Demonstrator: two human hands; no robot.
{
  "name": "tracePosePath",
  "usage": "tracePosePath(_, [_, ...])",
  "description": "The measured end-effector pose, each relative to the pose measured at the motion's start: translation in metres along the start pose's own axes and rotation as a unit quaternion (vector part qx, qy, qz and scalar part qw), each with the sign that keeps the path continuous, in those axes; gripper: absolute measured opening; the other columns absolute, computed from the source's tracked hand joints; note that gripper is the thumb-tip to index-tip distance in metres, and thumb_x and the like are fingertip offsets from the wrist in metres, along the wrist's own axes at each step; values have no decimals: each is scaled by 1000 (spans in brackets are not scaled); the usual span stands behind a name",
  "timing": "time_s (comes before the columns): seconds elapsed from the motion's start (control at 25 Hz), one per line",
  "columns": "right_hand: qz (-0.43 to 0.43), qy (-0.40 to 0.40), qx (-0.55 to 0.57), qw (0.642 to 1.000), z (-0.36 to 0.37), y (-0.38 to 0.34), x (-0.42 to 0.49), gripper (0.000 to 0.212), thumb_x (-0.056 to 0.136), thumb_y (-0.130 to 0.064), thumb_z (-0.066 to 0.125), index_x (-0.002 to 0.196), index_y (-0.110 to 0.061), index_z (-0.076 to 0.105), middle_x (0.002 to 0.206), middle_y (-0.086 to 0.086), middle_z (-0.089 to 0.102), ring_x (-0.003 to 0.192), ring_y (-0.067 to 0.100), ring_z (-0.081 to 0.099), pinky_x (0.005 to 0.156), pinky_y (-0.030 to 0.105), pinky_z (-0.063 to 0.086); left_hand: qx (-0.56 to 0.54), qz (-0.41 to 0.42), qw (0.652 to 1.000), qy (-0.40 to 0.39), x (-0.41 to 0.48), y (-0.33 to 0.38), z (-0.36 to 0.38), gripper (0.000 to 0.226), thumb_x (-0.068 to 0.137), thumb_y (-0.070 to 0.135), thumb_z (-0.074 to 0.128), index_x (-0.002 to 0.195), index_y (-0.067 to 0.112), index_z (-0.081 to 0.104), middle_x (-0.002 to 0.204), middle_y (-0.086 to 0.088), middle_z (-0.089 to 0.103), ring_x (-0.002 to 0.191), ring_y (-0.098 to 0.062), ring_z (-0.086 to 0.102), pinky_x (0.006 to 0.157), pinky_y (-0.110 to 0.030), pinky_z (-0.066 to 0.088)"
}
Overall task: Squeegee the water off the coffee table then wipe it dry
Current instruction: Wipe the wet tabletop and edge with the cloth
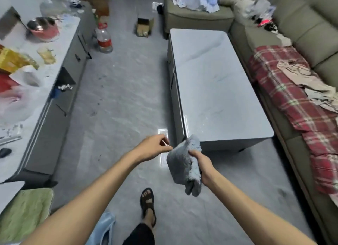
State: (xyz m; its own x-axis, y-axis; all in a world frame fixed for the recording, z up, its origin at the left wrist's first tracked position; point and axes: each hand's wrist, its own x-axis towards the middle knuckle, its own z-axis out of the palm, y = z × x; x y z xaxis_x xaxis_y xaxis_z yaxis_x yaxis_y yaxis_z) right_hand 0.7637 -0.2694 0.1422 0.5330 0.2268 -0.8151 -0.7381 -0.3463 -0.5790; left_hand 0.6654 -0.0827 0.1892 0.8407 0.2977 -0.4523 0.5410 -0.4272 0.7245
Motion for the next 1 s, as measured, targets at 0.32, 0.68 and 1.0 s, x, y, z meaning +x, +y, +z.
tracePosePath(0.32, [-77, 68, 23, 994, -109, -104, 92, 46, 75, -44, 73, 98, -4, 73, 90, 15, 76, 86, 31, 73, 84, 48, 58, -26, -26, 996, -83, 188, 72, 16, 14, 81, 33, 67, 90, 22, 65, 89, 0, 72, 80, -16, 65, 78, -33, 52])
tracePosePath(0.68, [-8, 164, 142, 976, -205, -117, 308, 24, 76, -26, 68, 91, -8, 69, 84, 12, 75, 75, 28, 71, 65, 35, 56, -82, -188, 979, -14, 381, 48, 127, 8, 84, 24, 63, 87, 17, 66, 85, 1, 70, 76, -15, 61, 67, -27, 45])
tracePosePath(1.0, [-243, 291, -285, 880, -324, -251, 492, 28, 68, -35, 57, 64, -8, 51, 70, 5, 60, 58, 21, 55, 47, 32, 42, 44, -215, 972, 87, 533, 12, 183, 26, 86, 26, 61, 110, 14, 62, 122, -7, 60, 101, -27, 59, 75, -31, 46])
